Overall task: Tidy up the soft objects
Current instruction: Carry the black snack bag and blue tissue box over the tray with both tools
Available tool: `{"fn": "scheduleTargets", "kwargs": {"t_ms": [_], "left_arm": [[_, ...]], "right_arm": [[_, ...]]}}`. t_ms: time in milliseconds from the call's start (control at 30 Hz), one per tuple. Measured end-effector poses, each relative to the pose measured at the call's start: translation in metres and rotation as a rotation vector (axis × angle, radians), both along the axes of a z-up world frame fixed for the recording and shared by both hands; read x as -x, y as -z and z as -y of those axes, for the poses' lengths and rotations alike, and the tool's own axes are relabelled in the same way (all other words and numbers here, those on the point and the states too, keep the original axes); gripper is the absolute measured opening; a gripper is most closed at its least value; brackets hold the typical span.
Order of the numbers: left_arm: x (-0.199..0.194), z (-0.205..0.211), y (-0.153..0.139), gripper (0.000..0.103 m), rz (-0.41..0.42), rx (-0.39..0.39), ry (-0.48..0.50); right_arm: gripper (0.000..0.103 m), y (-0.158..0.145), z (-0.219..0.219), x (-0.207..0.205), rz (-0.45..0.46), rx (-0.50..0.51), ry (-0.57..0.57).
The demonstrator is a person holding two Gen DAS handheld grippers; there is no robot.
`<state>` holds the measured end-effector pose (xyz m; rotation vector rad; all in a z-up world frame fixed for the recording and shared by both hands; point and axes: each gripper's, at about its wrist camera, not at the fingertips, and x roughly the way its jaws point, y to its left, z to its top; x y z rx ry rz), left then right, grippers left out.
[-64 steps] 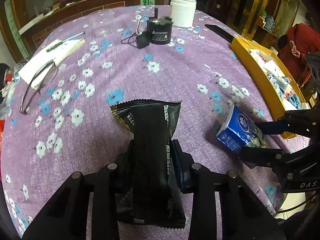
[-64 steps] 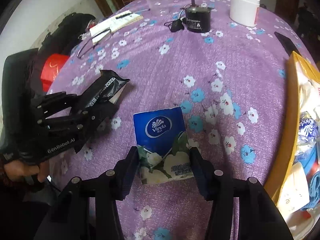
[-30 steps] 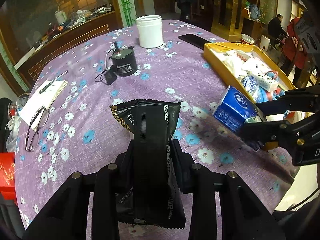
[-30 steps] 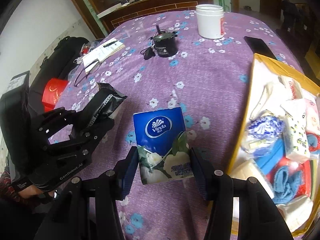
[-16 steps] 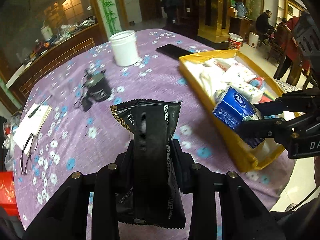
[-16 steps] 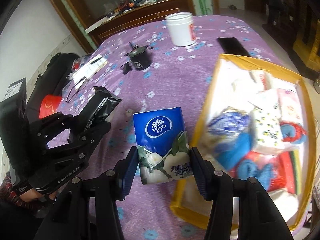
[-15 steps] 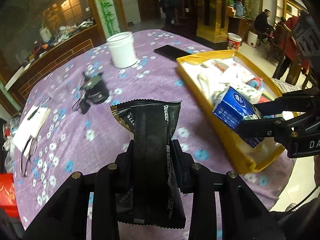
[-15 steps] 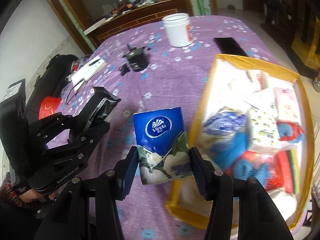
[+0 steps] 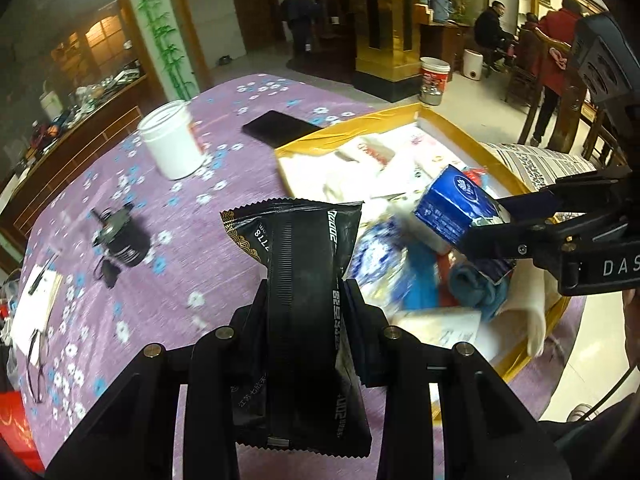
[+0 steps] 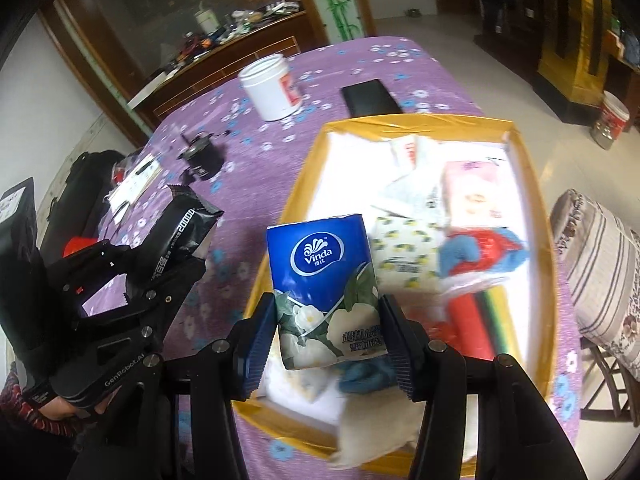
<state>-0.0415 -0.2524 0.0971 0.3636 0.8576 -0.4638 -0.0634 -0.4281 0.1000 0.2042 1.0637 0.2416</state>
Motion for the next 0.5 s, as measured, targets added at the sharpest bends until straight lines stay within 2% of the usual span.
{"fn": "scheduleTargets", "kwargs": {"t_ms": [500], "left_arm": [[-0.025, 0.057, 0.017, 0.031, -0.030, -0.005, 0.043]], "right_arm": [[0.053, 0.018, 0.053, -0.041, -0.048, 0.061, 0.062]]}}
